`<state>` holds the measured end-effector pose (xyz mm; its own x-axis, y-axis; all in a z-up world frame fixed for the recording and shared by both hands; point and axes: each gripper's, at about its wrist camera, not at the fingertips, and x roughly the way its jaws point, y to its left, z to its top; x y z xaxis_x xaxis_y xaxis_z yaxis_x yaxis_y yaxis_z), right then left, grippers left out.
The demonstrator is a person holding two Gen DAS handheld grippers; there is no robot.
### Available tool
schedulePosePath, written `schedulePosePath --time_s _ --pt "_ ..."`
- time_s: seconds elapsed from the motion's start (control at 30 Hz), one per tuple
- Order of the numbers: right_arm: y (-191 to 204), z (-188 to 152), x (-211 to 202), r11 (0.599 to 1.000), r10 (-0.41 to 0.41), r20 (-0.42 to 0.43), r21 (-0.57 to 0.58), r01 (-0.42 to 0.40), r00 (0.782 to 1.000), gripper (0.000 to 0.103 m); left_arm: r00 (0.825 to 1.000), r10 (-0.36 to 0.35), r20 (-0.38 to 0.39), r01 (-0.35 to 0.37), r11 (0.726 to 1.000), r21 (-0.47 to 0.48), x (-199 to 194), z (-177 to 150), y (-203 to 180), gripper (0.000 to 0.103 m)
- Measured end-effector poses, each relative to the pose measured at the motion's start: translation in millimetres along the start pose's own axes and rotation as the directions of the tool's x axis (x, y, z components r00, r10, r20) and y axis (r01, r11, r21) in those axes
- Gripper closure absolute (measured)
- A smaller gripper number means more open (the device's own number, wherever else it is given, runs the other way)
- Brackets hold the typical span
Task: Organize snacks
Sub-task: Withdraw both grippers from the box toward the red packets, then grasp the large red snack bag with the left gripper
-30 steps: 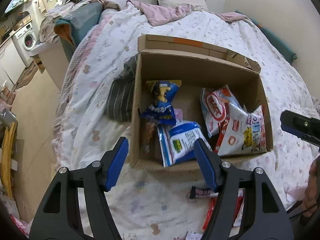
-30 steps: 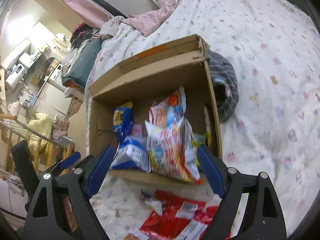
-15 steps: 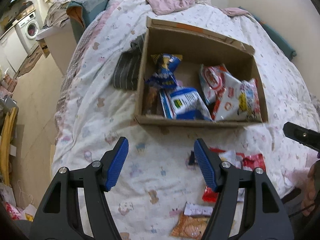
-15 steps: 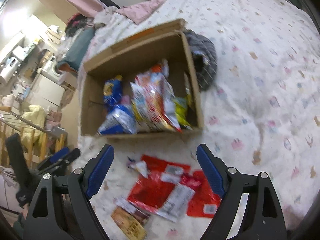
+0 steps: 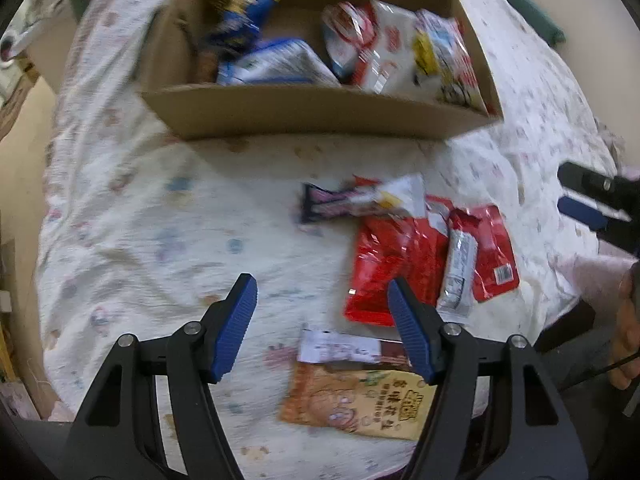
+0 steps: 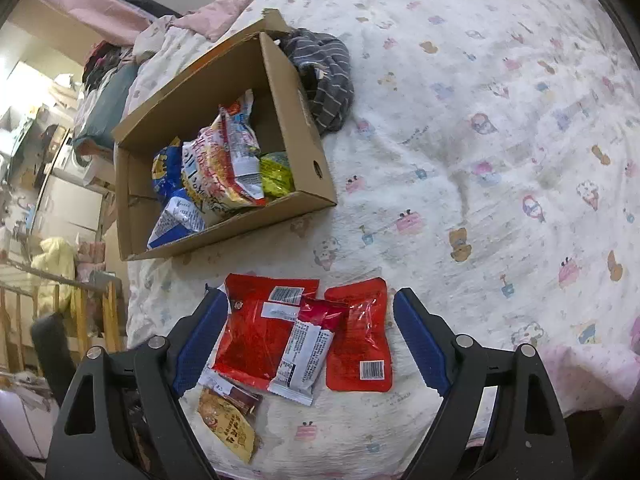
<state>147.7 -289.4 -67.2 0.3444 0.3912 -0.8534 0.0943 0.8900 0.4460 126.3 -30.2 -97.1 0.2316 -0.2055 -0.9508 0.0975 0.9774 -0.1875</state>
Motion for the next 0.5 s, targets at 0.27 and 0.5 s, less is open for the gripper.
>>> schedulePosePath --time_s 0.27,0.5 --pt "5.9 5.8 -5.1 1.000 0.023 0.018 0.010 -0.023 1.000 0.016 0.995 0.024 -0.093 -0.013 0.994 0.108 48.4 19.5 -46.1 0.038" --pt "8.0 7.7 -9.4 1.000 -0.008 0.037 -0.024 0.009 0.999 0.016 0.989 0.047 -0.137 -0.029 0.991 0.133 80.0 32.5 -70.0 0.034"
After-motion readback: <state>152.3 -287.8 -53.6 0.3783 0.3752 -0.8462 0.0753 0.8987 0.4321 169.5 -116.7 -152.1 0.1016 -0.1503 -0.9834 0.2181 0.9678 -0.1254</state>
